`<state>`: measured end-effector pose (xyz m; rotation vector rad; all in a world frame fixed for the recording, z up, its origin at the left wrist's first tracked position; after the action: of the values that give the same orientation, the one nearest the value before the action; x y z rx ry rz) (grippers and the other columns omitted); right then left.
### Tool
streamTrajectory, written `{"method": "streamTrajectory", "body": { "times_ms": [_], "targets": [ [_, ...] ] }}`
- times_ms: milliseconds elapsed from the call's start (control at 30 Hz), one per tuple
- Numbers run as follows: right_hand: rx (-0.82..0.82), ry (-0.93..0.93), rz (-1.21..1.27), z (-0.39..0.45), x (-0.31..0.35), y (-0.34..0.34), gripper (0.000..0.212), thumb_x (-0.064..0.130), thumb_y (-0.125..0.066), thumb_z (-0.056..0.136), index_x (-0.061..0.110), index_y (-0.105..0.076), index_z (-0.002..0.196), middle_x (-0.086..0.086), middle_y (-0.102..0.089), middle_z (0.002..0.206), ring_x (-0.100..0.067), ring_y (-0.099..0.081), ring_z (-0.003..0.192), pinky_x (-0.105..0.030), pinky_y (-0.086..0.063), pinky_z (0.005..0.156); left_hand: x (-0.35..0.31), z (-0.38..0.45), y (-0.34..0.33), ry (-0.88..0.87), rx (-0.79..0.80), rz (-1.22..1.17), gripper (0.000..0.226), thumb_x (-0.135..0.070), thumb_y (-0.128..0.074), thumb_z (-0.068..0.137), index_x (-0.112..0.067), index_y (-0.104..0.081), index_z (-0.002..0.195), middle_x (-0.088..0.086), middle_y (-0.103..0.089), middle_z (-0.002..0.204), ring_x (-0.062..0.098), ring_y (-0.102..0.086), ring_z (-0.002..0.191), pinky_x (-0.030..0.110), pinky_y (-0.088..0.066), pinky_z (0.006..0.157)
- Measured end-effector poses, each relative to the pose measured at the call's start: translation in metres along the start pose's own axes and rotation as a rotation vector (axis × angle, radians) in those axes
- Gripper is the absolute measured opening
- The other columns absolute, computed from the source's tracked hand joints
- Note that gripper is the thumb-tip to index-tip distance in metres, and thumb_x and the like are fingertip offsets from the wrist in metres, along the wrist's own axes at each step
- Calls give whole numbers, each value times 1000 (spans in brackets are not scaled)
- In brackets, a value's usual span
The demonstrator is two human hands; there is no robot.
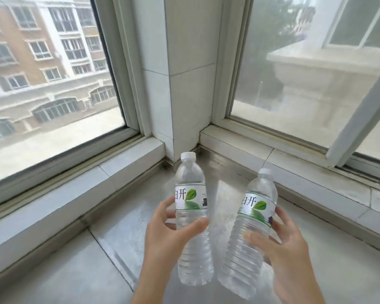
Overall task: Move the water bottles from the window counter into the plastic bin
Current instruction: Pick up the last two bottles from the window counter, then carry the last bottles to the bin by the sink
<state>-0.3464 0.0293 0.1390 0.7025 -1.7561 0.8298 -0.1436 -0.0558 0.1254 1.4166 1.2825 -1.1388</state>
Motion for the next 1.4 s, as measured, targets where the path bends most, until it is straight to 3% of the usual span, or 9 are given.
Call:
{"method": "streamTrajectory", "body": {
  "times_ms": [133, 267, 500, 733, 900, 1067, 1167, 1267, 1400],
  "targets": [
    [143, 13, -4, -44, 9, -5, 99, 5, -77, 40, 35, -48, 130, 4, -65, 111, -7, -71, 68, -28, -48, 52, -11, -56, 35, -63, -115, -25, 72, -22, -98, 53, -44, -60, 110, -6, -75, 89, 9, -72, 71, 17, -51, 56],
    [312, 48, -53, -84, 10, -25, 101, 4, -78, 39, 39, -48, 129, 2, -66, 107, -12, -73, 70, -23, -50, 50, -16, -112, 76, -113, -226, -36, 79, -18, -98, 52, -40, -59, 117, -1, -73, 94, 10, -73, 70, 16, -52, 55],
    [662, 33, -123, -162, -7, -88, 98, 10, -85, 28, 50, -54, 112, 0, -66, 108, -23, -73, 84, -41, -55, 68, -6, -218, 164, -162, -496, -58, 94, -44, -92, 32, -45, -59, 120, -2, -73, 98, 11, -73, 73, 23, -55, 61],
    [982, 13, -200, -273, -38, -152, 93, -19, -81, 50, 45, -53, 113, -9, -62, 112, -29, -72, 85, -45, -59, 67, 19, -341, 254, -170, -807, -89, 92, -35, -99, 40, -43, -56, 121, -2, -72, 98, 16, -74, 80, 26, -57, 63],
    [1213, -40, -224, -383, -68, -188, 107, -7, -91, 37, 38, -51, 126, -10, -62, 115, -29, -72, 87, -45, -58, 69, 35, -452, 317, -156, -1010, -111, 87, -39, -100, 36, -53, -51, 106, -4, -71, 102, 17, -73, 87, 28, -55, 68],
    [1438, -114, -240, -516, -99, -212, 101, -14, -83, 45, 38, -50, 125, -10, -62, 112, -27, -73, 80, -38, -58, 61, 60, -580, 371, -132, -1204, -127, 86, -50, -96, 29, -53, -55, 104, -3, -72, 99, 13, -72, 84, 18, -54, 60],
    [1567, -157, -234, -593, -118, -220, 101, -15, -83, 42, 38, -51, 123, -11, -63, 110, -28, -73, 78, -43, -58, 63, 73, -651, 392, -128, -1323, -118, 91, -48, -92, 27, -45, -60, 112, 0, -75, 92, 18, -72, 83, 25, -57, 66],
    [1708, -223, -245, -666, -138, -225, 110, -9, -84, 35, 33, -49, 130, -14, -62, 112, -32, -73, 79, -50, -58, 68, 84, -719, 407, -126, -1463, -114, 83, -46, -91, 28, -47, -62, 105, -2, -75, 89, 18, -73, 83, 24, -57, 65],
    [1921, -251, -269, -756, -160, -230, 104, -19, -81, 42, 32, -52, 128, -14, -61, 111, -32, -73, 75, -44, -59, 61, 103, -805, 417, -92, -1680, -131, 81, -49, -92, 33, -54, -61, 108, -4, -74, 100, 18, -71, 93, 41, -60, 82]
  ]
}}
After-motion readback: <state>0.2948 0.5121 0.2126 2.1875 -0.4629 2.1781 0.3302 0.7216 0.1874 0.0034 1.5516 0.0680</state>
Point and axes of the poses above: each hand's wrist, its own z-axis towards the middle knuckle, its own y-axis out of the back of the hand, x = y × z, the point moved 4 cm from there along z, towards the middle knuckle
